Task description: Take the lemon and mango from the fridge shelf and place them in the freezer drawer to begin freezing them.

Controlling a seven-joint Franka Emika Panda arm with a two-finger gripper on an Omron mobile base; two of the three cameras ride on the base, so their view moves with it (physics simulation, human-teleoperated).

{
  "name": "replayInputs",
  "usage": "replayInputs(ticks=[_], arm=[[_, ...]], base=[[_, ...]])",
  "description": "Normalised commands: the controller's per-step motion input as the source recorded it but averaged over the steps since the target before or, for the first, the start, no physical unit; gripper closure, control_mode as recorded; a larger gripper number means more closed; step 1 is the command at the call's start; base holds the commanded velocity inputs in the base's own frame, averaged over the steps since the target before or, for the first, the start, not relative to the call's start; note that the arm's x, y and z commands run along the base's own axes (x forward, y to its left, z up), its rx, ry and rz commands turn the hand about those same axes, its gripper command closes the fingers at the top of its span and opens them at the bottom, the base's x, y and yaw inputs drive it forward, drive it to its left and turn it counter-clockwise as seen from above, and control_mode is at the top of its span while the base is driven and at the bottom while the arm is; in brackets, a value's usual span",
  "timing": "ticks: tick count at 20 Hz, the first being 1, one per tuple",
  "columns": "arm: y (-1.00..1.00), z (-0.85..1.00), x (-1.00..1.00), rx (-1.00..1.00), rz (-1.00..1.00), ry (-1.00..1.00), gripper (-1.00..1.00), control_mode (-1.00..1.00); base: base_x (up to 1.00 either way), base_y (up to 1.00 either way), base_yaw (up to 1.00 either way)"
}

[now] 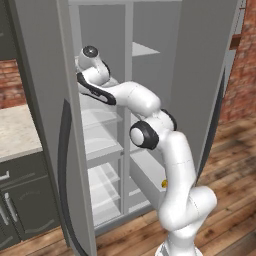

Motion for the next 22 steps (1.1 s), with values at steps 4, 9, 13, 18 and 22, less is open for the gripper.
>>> replayInputs(ticks=[4, 9, 13, 18, 22], arm=[[0.04, 0.0, 0.26, 0.0, 0.0, 0.0, -1.0, -1.0], [0.04, 0.0, 0.29, 0.0, 0.0, 0.0, -1.0, -1.0], [0.04, 0.0, 0.25, 0.0, 0.0, 0.0, -1.0, -1.0], [0.04, 0.0, 0.27, 0.0, 0.0, 0.0, -1.0, -1.0], [0.07, 0.0, 0.19, 0.0, 0.0, 0.0, -1.0, -1.0]], base=[[0.0, 0.0, 0.0], [0.0, 0.0, 0.0], [0.0, 0.0, 0.0], [0.0, 0.0, 0.0], [0.0, 0.0, 0.0]])
